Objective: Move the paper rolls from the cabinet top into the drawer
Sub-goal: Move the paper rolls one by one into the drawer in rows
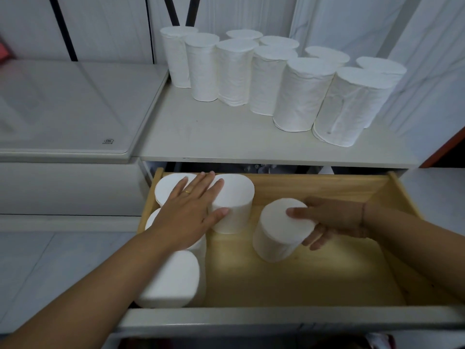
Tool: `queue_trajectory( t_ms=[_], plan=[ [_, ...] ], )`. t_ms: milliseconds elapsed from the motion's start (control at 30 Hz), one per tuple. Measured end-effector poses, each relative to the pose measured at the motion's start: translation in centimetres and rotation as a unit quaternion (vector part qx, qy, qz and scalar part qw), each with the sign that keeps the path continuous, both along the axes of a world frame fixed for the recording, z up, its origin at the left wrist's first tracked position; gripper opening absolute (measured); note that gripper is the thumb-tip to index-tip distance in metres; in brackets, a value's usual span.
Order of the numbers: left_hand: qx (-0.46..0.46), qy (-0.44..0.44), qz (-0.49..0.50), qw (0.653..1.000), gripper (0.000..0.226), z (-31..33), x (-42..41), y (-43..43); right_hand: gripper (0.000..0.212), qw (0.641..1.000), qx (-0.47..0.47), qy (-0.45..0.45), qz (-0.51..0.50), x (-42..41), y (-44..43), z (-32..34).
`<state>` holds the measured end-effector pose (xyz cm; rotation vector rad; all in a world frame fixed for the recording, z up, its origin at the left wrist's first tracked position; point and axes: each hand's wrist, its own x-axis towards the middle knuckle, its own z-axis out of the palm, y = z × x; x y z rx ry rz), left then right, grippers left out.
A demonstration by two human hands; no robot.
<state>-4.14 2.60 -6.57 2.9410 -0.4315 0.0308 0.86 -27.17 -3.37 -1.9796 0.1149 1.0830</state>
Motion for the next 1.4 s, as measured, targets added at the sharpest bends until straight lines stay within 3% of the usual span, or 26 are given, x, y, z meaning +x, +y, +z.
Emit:
queue_trajectory(
  t_ms=[100, 267, 400, 633, 700, 767, 833, 900, 1000, 1067, 1133, 1233, 1400],
  plan=[
    [0.004, -0.001, -0.001, 1.0, 0.081, -0.1, 0.0, 0.1, 0.076, 0.996, 0.058, 0.07, -0.024, -2.1, 1.1, -0.6],
    [0.0, 0.005, -0.001, 1.0, 0.078, -0.1, 0.0, 0.1, 0.074, 0.982, 0.146, 0.095, -0.068, -4.1, 4.9, -1.9],
    [0.0, 0.0, -0.001, 1.0, 0.079, -0.2, 0.1, 0.1, 0.063, 0.975, 0.167, 0.111, -0.093, -4.3, 7.5, -2.5],
    [-0.001, -0.003, -0.007, 1.0, 0.075, -0.3, 0.3, 0.2, 0.069, 0.974, 0.18, 0.106, -0.091, -4.6, 8.0, -2.9],
    [-0.003, 0.006, -0.006, 1.0, 0.074, -0.3, 0.4, 0.2, 0.063, 0.994, 0.099, 0.031, -0.024, -4.6, 7.9, -2.4],
    [-0.005, 0.02, 0.0, 1.0, 0.071, -0.1, 0.6, 0.0, 0.053, 0.985, 0.0, -0.171, -0.002, -3.7, 7.0, -1.5],
    [-0.006, 0.028, -0.009, 1.0, 0.072, 0.1, 1.0, -0.6, 0.043, 0.928, -0.028, -0.358, -0.101, -2.2, 5.3, 0.0],
    [-0.002, 0.024, -0.032, 0.999, 0.077, 0.1, 1.2, -1.9, 0.047, 0.868, 0.017, -0.434, -0.241, -0.2, 3.0, 1.9],
    [0.005, 0.012, -0.042, 0.999, 0.081, -0.2, 1.1, -3.8, 0.071, 0.796, 0.039, -0.484, -0.361, 3.3, 0.0, 3.1],
    [0.005, 0.006, -0.04, 0.999, 0.08, -0.4, 1.1, -4.1, 0.087, 0.78, 0.043, -0.482, -0.396, 5.5, -1.0, 3.5],
    [0.003, 0.007, -0.04, 0.999, 0.079, -0.4, 1.1, -3.9, 0.096, 0.782, 0.067, -0.463, -0.411, 7.7, -1.6, 3.9],
    [-0.001, 0.009, -0.037, 0.999, 0.078, -0.3, 1.0, -3.9, 0.092, 0.782, 0.104, -0.44, -0.43, 10.1, -2.4, 4.3],
    [-0.001, 0.01, -0.036, 0.999, 0.077, -0.2, 0.9, -4.0, 0.089, 0.812, 0.091, -0.438, -0.375, 11.7, -4.2, 3.8]
  ],
)
